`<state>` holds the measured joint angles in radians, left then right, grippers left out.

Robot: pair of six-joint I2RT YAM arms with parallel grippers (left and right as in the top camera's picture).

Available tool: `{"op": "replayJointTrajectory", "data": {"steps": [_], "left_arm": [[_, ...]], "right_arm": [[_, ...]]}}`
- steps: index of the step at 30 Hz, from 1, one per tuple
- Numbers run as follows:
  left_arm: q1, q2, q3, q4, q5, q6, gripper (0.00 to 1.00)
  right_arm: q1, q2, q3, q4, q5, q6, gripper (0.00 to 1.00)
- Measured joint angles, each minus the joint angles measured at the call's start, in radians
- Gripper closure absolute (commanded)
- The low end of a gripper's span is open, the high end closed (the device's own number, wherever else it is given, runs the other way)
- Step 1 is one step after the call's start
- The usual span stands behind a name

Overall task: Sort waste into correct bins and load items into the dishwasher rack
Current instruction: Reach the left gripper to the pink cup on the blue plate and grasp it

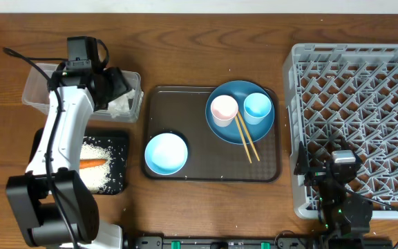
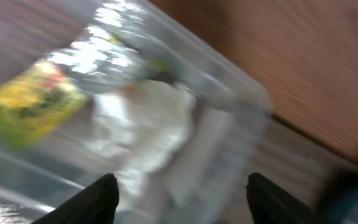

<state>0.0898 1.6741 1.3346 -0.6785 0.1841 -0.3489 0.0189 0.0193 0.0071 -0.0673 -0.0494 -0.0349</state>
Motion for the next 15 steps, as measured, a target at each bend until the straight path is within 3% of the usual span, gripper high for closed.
{"op": "replayJointTrajectory", "data": {"steps": [14, 15], "left_arm": [[-0.11, -0.043, 0.0, -0.023, 0.243, 0.017, 0.27], [-0.124, -0.043, 0.0, -0.035, 0.271, 0.017, 0.16]], "right_arm": [[0.0, 0.0, 0.0, 0.0, 0.0, 0.0, 0.01], [0.0, 0.0, 0.0, 0.0, 0.0, 0.0, 0.01]]}}
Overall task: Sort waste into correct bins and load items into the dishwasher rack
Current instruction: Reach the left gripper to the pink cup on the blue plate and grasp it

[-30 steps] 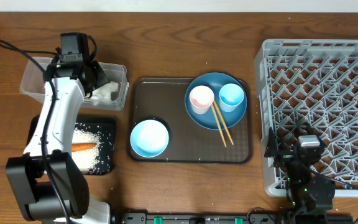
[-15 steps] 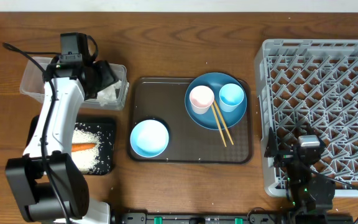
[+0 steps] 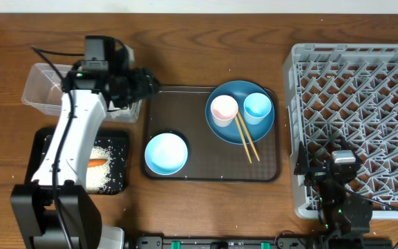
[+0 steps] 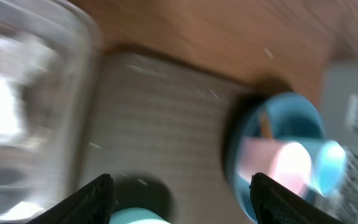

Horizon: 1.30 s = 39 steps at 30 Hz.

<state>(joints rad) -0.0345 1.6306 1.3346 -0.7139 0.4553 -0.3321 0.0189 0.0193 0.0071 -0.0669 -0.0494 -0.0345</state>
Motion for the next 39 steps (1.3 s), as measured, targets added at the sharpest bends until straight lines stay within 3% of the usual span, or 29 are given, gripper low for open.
{"op": "replayJointTrajectory", "data": {"steps": [5, 14, 24, 39], "left_arm": [[-0.072, 0.0, 0.0, -0.09, 0.116, 0.004, 0.1], [-0.237, 0.0, 0.0, -0.222, 0.171, 0.008, 0.02], [-0.369, 0.0, 0.0, -0.229, 0.154, 0.007, 0.0], [-0.392, 0.0, 0.0, -0.145, 0.039, 0.007, 0.02]], "right_arm": [[0.0, 0.0, 0.0, 0.0, 0.0, 0.0, 0.01], [0.0, 0.0, 0.0, 0.0, 0.0, 0.0, 0.01], [0.0, 0.0, 0.0, 0.0, 0.0, 0.0, 0.01], [0.0, 0.0, 0.0, 0.0, 0.0, 0.0, 0.01]]}}
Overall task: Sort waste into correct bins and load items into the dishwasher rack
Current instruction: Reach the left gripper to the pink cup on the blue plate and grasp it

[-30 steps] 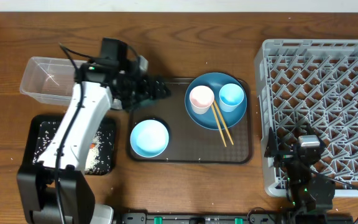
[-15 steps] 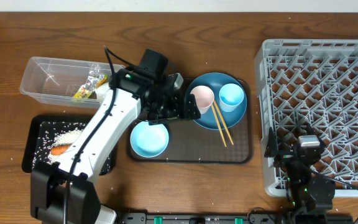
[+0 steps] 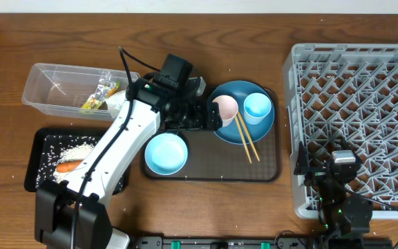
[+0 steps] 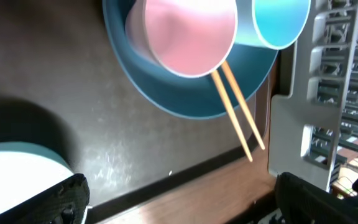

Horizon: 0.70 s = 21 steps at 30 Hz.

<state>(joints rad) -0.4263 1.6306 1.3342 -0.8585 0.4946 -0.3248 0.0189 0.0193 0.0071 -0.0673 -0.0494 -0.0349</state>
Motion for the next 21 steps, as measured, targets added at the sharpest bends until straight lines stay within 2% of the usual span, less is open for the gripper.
{"op": "replayJointTrajectory", "data": {"steps": [5, 21], "left_arm": [[0.0, 0.0, 0.0, 0.047, -0.005, 0.0, 0.02], [0.0, 0.0, 0.0, 0.056, -0.008, 0.0, 0.02]], "right_arm": [[0.0, 0.0, 0.0, 0.0, 0.0, 0.0, 0.01], [0.0, 0.0, 0.0, 0.0, 0.0, 0.0, 0.01]]}}
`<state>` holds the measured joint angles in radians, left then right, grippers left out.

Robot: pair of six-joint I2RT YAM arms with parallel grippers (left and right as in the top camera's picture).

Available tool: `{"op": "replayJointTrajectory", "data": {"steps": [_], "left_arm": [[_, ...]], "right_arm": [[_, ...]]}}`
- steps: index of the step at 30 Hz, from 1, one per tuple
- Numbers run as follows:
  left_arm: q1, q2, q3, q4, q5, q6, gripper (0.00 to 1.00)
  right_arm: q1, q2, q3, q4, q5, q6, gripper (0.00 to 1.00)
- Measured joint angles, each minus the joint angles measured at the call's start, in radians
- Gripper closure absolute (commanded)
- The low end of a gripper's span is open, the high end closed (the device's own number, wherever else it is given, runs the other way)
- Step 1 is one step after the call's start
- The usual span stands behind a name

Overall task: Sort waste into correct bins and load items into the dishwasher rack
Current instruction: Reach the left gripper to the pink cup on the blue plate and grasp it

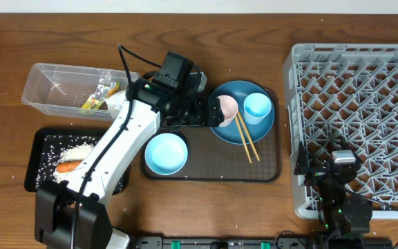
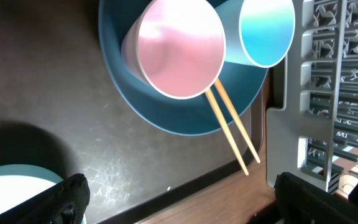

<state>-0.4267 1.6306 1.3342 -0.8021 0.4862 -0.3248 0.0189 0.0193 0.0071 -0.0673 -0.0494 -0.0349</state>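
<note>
On a brown tray [image 1: 206,166] sits a blue plate [image 1: 221,131] carrying a pink cup [image 1: 225,107], a light blue cup [image 1: 258,107] and a pair of wooden chopsticks [image 1: 246,138]. My left gripper [image 1: 200,113] hovers open over the tray just left of the pink cup, with nothing between its fingers. The left wrist view looks down on the pink cup [image 2: 179,50], the blue cup [image 2: 266,31] and the chopsticks [image 2: 232,130]; my left gripper [image 2: 179,199] is spread wide there. My right gripper [image 1: 339,173] rests by the rack's front edge, its jaws unclear.
A light blue bowl [image 1: 166,153] stands at the tray's front left. A clear bin [image 1: 54,86] with wrappers and tissue is at the back left, with a black tray [image 1: 43,149] of rice and a carrot in front of it. The grey dishwasher rack [image 1: 358,117] fills the right.
My left gripper has shifted slightly toward the back of the tray, still open beside the pink cup. Nothing else has moved.
My left gripper was open over the clear bin, above tissue and a yellow wrapper. Then it was over the bin's right edge and the tray's left end. Later it was open over the tray beside the pink cup, where it remains. The right arm stayed put.
</note>
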Motion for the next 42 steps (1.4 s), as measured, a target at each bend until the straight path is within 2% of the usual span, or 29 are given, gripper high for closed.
{"op": "replayJointTrajectory", "data": {"steps": [7, 15, 22, 27, 29, 33, 40, 42], "left_arm": [[0.0, 0.0, 0.0, -0.001, -0.121, 0.0, 0.02], [0.0, 0.0, 0.0, 0.044, -0.17, 0.0, 0.02], [-0.016, 0.0, 0.0, 0.088, -0.183, -0.073, 0.02], [-0.087, 0.0, 0.0, 0.095, -0.266, -0.154, 0.01], [-0.121, 0.001, 0.0, 0.111, -0.305, -0.182, 0.04], [-0.186, 0.002, 0.0, 0.164, -0.384, -0.232, 0.18], [-0.251, 0.013, 0.0, 0.173, -0.559, -0.304, 0.23], [-0.255, 0.026, 0.0, 0.18, -0.586, -0.312, 0.3]], "right_arm": [[0.0, 0.0, 0.0, 0.0, 0.0, 0.0, 0.01], [0.0, 0.0, 0.0, 0.0, 0.0, 0.0, 0.01], [0.0, 0.0, 0.0, 0.0, 0.0, 0.0, 0.01], [0.0, 0.0, 0.0, 0.0, 0.0, 0.0, 0.01], [0.0, 0.0, 0.0, 0.0, 0.0, 0.0, 0.01], [0.0, 0.0, 0.0, 0.0, 0.0, 0.0, 0.01], [0.0, 0.0, 0.0, 0.0, 0.0, 0.0, 0.01], [0.0, 0.0, 0.0, 0.0, 0.0, 0.0, 0.01]]}}
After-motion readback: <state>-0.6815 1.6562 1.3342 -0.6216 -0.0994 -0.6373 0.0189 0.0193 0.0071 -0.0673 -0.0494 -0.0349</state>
